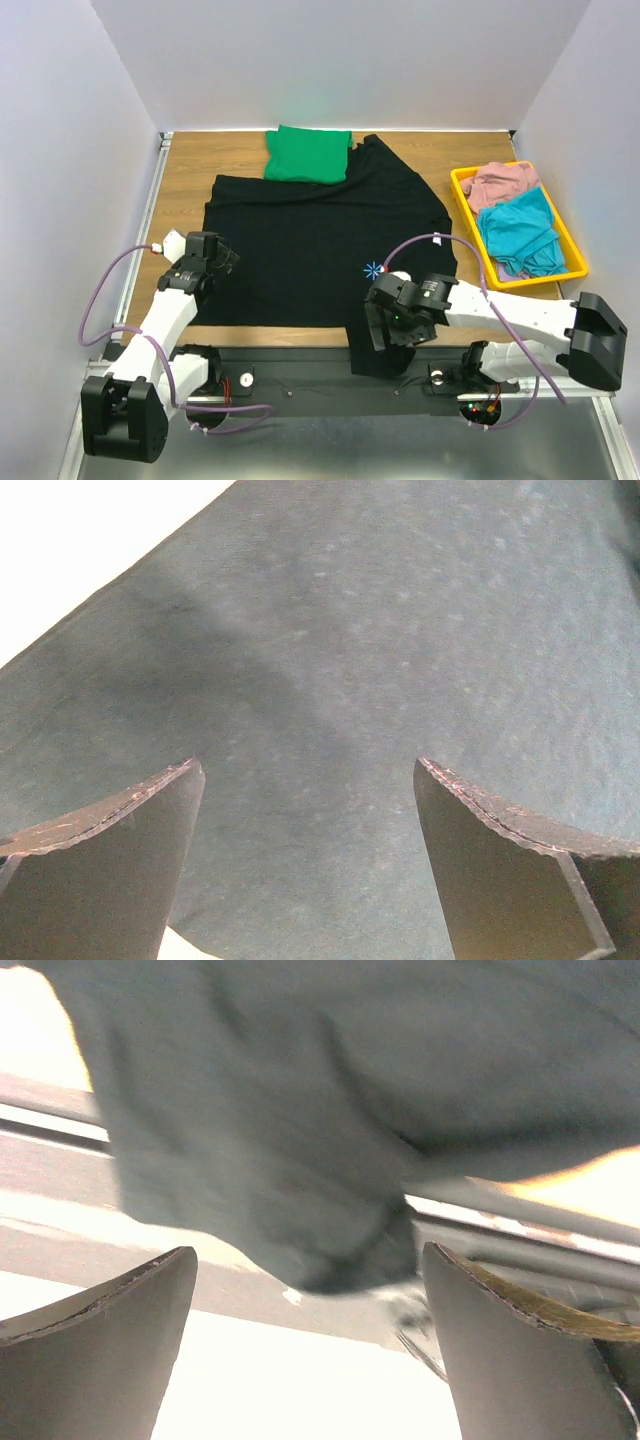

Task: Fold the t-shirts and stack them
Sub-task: Flatten the tshirt out

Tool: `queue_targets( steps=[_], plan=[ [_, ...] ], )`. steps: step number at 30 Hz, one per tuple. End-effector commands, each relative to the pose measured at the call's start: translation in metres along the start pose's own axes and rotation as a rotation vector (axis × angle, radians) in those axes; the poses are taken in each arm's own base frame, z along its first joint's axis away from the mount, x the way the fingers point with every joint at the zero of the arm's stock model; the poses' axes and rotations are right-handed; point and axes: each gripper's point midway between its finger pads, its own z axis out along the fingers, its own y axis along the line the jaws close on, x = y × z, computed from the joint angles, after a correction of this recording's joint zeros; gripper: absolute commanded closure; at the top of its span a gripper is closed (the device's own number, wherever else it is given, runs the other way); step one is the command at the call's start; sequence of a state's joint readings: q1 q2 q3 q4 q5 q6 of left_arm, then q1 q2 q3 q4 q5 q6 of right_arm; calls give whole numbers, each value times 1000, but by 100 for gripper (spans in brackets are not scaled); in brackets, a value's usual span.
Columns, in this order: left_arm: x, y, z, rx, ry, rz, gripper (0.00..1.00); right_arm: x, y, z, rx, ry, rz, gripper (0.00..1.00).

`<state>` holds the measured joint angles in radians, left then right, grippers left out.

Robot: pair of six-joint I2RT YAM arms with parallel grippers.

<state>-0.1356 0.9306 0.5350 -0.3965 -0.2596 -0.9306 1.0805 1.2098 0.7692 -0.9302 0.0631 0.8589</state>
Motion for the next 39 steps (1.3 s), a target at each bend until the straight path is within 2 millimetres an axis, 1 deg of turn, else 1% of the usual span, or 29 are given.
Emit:
queue_targets(
  steps=[1,2,5,6,8,9,10,11,12,13,15,16,17,18,19,20,22,23,24,25,26,29,30,33,34,35,37,38,39],
  plan=[
    [-8,14,-6,-84,-32,-49,2,15,-25,-19,95,26,76,0],
    [-7,15,-6,-91,-30,-46,2,23,-30,-16,93,46,78,0],
    [-7,17,-7,-107,-24,-54,2,37,-38,-8,106,88,98,0],
    [-5,17,-7,-105,-19,-60,2,43,-43,-2,121,104,105,1],
    [-2,21,-5,-115,-15,-68,2,45,-40,5,100,106,127,7],
    [-1,21,-4,-112,-16,-71,2,43,-36,11,79,91,137,14],
    [-1,21,-4,-110,-15,-72,1,41,-32,13,65,82,154,23],
    [0,21,-4,-108,-14,-72,2,41,-28,14,44,84,160,39],
    [1,22,-3,-111,-11,-69,2,41,-26,16,30,85,164,46],
    [1,23,-3,-115,-10,-66,2,43,-25,19,24,88,175,50],
    [2,24,-3,-118,-10,-68,1,46,-28,23,36,94,185,53],
    [1,23,-3,-112,-13,-69,2,46,-29,24,36,94,193,57],
    [1,23,-2,-111,-14,-70,1,46,-28,24,36,94,199,72],
    [1,23,-2,-108,-18,-73,2,45,-27,23,29,89,202,82],
    [2,24,-1,-108,-16,-69,2,42,-23,22,14,81,203,96],
    [2,24,-1,-110,-15,-70,1,35,-15,15,-18,60,201,100],
    [3,24,-1,-110,-15,-69,1,24,-4,3,-72,23,176,100],
    [2,24,-1,-107,-16,-70,1,18,2,-8,-120,-10,167,100],
    [2,23,0,-106,-17,-69,1,10,14,-22,-175,-32,159,99],
    [1,21,0,-97,-19,-67,1,9,19,-30,-208,-33,147,100],
    [0,20,-1,-96,-20,-65,2,4,26,-43,-250,-52,154,99],
    [-2,20,-2,-98,-29,-65,1,15,22,-53,-238,-4,198,100],
    [-2,22,-2,-103,-32,-62,2,23,14,-57,-216,21,216,99],
    [-3,22,-2,-108,-35,-64,2,45,0,-49,-175,101,310,100],
    [-4,21,-2,-105,-35,-64,1,57,-6,-40,-163,140,360,100],
    [-3,22,-2,-106,-34,-65,1,70,-5,-37,-173,200,375,100],
    [-1,23,-1,-113,-25,-60,2,83,-12,-29,-154,249,408,100],
    [1,24,-1,-118,-17,-59,2,90,-22,-24,-106,265,428,100],
    [2,26,0,-126,-11,-61,1,92,-28,-22,-72,264,436,100]
  ],
)
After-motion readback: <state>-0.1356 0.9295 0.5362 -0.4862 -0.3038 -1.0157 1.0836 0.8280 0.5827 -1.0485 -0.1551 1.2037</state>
